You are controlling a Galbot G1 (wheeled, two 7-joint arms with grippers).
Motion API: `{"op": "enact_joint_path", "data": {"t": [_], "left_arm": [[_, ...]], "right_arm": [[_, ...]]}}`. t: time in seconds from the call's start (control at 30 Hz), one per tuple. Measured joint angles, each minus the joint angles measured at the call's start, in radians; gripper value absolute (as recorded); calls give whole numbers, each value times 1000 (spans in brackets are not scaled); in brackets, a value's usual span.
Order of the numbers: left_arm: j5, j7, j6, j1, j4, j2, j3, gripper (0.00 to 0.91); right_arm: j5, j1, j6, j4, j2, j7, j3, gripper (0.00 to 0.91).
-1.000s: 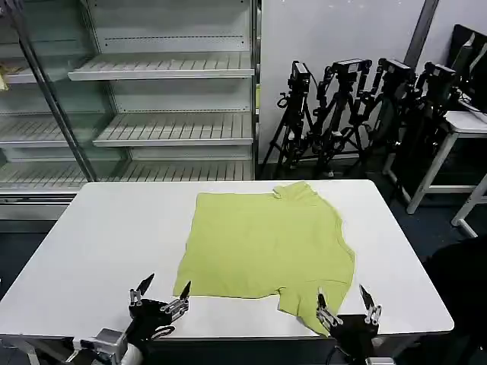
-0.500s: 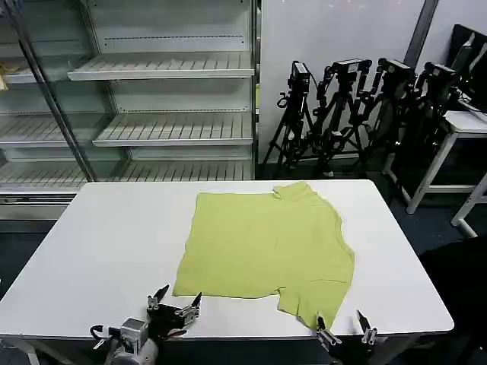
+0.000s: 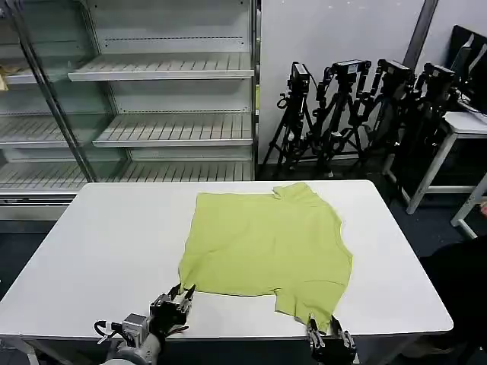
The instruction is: Fold and organize the clothes.
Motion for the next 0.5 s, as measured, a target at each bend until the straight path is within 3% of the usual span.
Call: {"op": "enact_joint_path", "data": {"t": [0.5], "left_arm": [[-17,-2,0,63,-72,10,-17,40]], "right_arm": [[-72,-102,45,100,-10,-17,-28,0]]}}
